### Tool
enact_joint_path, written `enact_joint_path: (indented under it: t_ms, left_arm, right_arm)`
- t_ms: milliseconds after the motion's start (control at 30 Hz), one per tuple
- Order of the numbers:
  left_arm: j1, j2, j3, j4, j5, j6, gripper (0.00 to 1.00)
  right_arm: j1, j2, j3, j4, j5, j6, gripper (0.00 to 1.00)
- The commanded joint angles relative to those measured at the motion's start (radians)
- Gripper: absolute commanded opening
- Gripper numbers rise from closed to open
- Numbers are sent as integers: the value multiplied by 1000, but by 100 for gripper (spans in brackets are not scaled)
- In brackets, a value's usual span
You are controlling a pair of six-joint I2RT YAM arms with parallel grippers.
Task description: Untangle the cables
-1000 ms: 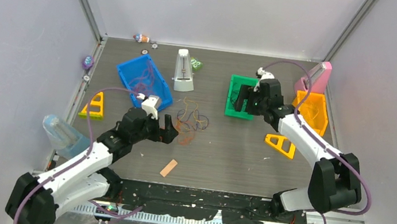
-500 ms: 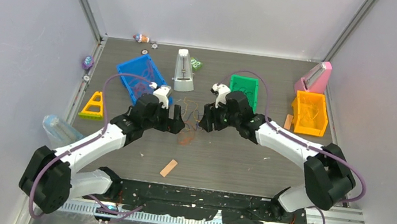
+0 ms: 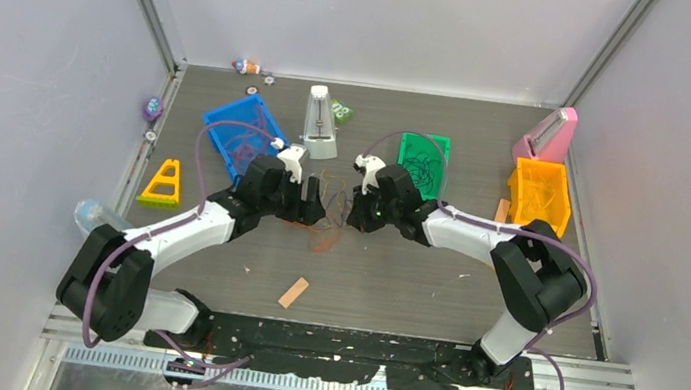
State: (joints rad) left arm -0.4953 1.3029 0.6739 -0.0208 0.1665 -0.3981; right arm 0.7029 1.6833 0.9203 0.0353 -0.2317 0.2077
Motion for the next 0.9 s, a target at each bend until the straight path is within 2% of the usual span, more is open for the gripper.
enact_joint_path:
  t_ms: [0, 100, 267, 567, 767, 867]
  left_arm:
    - [4, 8, 41, 129, 27, 57, 74]
    - [5, 4, -1, 221, 23, 59, 79]
    - [4, 0, -64, 328, 32, 64, 79]
    - [4, 74, -41, 356, 52, 65, 77]
    - [3, 113, -15, 348, 72, 68, 62]
    - [3, 128, -4, 332, 76, 75, 47]
  right_arm:
    - [2, -49, 13, 77, 44, -5, 6]
    - [3, -80, -18, 77, 45, -3, 5]
    - [3, -218, -108, 92, 37, 2, 5]
    - [3, -548, -273, 10, 48, 6, 5]
    - [3, -725, -413, 64, 194, 79, 7]
    - [3, -761, -461, 88, 270, 98, 17]
